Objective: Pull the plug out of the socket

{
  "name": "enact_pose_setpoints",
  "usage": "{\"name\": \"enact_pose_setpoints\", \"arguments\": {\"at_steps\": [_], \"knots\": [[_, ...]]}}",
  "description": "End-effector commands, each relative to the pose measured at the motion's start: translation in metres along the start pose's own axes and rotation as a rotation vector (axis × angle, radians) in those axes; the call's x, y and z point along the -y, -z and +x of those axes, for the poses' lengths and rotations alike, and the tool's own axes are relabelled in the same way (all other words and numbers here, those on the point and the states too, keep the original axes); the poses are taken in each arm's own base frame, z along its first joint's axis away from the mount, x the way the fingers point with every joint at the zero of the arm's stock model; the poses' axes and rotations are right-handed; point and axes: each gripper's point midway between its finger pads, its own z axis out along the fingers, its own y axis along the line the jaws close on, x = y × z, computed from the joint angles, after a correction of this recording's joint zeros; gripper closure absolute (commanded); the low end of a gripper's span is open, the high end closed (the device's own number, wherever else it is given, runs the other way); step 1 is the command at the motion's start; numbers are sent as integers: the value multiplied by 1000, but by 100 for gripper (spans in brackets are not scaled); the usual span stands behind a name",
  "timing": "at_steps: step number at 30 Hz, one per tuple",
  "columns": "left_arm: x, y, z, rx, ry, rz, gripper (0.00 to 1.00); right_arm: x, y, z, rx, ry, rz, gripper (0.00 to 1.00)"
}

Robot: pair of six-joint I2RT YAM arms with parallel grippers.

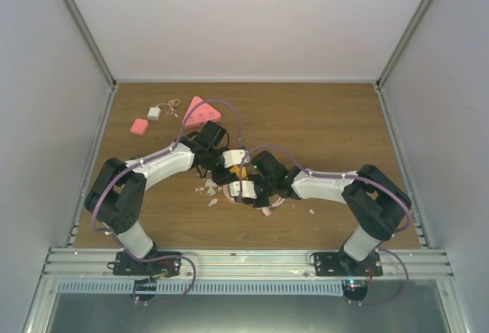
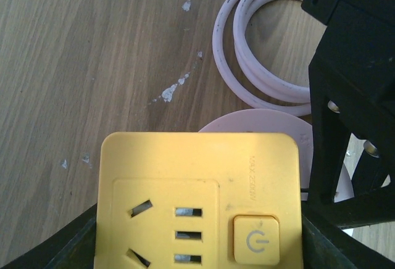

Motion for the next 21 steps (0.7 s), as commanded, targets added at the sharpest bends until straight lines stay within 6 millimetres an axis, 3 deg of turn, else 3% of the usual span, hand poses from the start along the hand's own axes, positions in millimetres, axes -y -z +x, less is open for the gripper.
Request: {"name": "enact_pose_setpoints", "arguments": {"at_steps": [1, 6, 15, 21], "knots": [[28, 21, -50, 177, 15, 174, 84, -19, -13, 38, -132, -71, -62, 77], [21, 25, -51, 208, 67, 204, 84, -19, -13, 38, -131, -76, -63, 77], [44, 16, -40, 162, -75, 113, 85, -18, -13, 37, -129, -83, -70, 78], [41, 25, -47, 192, -103, 62, 86, -19, -14, 36, -129, -89, -76, 78]]}}
